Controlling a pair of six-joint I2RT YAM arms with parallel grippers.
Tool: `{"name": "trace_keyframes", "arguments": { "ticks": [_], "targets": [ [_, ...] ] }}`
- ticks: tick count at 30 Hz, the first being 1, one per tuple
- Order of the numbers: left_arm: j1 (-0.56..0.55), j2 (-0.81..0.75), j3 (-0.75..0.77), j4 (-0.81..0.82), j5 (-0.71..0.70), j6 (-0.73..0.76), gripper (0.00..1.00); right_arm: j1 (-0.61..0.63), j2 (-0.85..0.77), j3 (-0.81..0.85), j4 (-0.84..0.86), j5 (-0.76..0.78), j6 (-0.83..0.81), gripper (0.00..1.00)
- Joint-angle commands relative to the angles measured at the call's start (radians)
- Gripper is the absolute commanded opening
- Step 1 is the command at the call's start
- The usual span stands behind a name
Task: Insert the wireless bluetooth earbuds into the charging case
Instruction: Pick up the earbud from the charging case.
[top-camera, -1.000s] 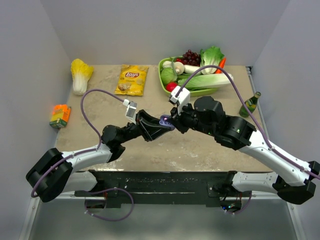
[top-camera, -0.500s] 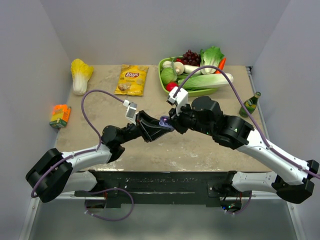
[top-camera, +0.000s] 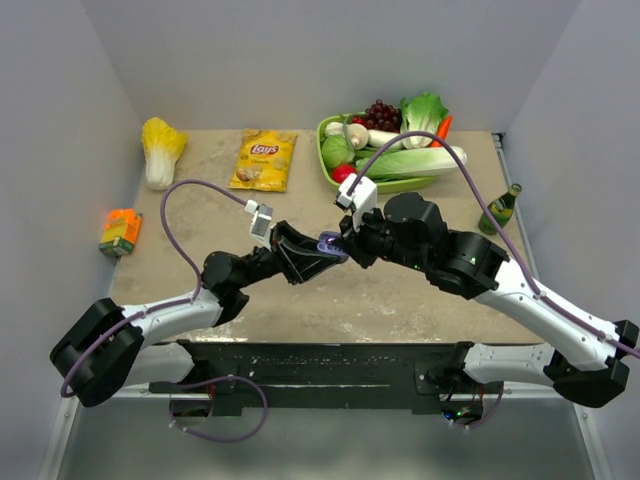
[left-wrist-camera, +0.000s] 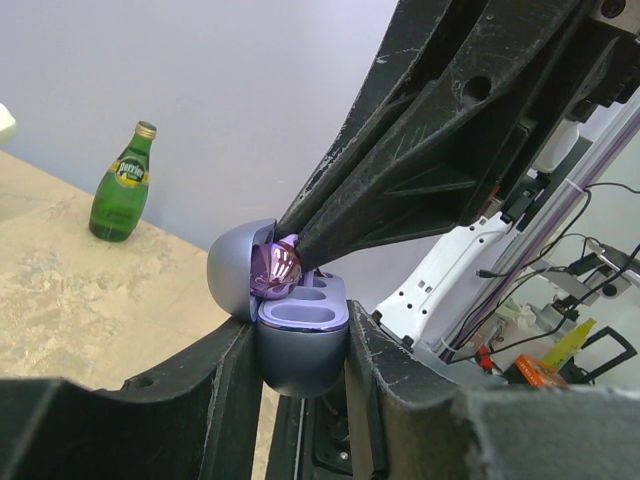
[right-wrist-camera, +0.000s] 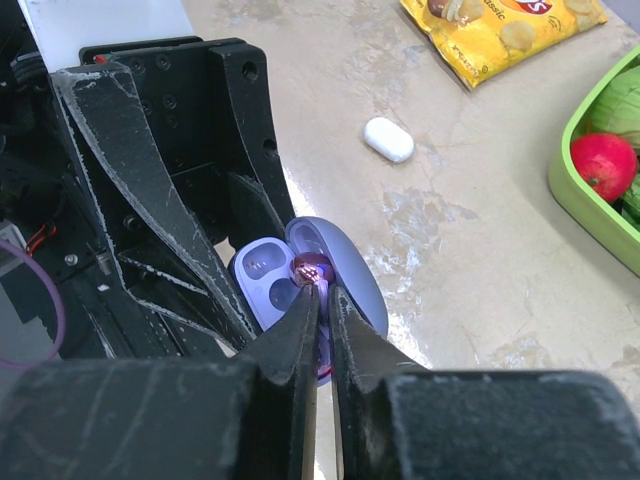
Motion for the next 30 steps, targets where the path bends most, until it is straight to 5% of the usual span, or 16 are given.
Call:
{"name": "trace_keyframes", "arguments": {
  "ticks": [1,30],
  "targets": [
    [0.001,-0.037,-0.001,0.471,0.021,-0.001,0.00,-0.001,-0.007,0.007,-0.003,0.024,-0.002,0.05],
    [0.000,0.005,-0.101,0.581,0.111,0.031,0.00,-0.001,0.024,0.148,-0.130,-0.200,0.018,0.00]
  ]
}}
